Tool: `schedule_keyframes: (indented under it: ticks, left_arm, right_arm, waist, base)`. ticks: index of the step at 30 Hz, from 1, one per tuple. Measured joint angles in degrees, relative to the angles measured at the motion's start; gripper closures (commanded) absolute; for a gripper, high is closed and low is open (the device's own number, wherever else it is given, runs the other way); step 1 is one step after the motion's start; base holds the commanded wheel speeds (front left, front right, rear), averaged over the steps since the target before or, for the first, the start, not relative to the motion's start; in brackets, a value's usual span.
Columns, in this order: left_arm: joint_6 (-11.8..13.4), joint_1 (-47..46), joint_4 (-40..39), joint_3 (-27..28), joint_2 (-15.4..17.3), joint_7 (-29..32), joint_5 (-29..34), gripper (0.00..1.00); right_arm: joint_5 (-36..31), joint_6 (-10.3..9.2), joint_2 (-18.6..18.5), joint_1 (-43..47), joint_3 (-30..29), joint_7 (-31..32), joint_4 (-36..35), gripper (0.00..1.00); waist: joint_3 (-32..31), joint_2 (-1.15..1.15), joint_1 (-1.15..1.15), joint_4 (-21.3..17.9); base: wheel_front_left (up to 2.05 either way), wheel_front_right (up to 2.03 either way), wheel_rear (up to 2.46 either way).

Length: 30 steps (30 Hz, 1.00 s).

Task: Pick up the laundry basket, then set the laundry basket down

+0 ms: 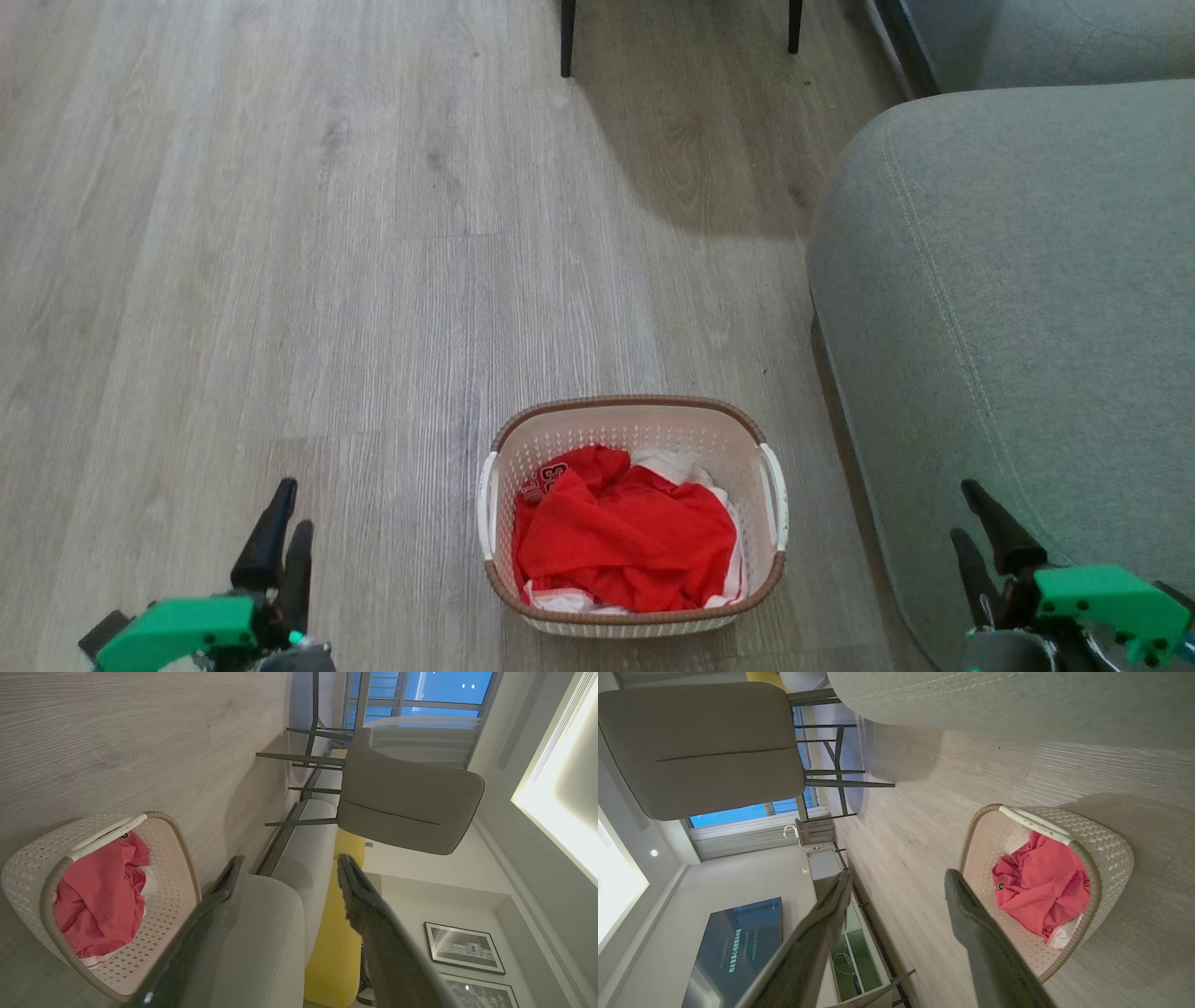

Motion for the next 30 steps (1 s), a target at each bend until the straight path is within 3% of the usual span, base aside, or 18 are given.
schedule_keyframes:
  ticks: [15,30]
  left_arm:
    - [1.07,0.50,-2.92,-1.63,0.00,-2.36,3.48,0.00]
    - [3.10,0.49,-6.86,-3.56,0.01,-4.87,14.43,0.00]
  right_arm:
    - [-3.87,0.00,0.00,0.53,0.99,-2.10,-1.23,0.00]
    - [-15.38,0.00,0.00,0.53,2.35,-4.86,-5.00,0.00]
  waist:
    - [-0.22,0.00,0.00,0.06]
    - [-0.34,0.00,0.00,0.29]
  base:
    - [0.00,0.00,0.00]
    - [0.00,0.00,0.00]
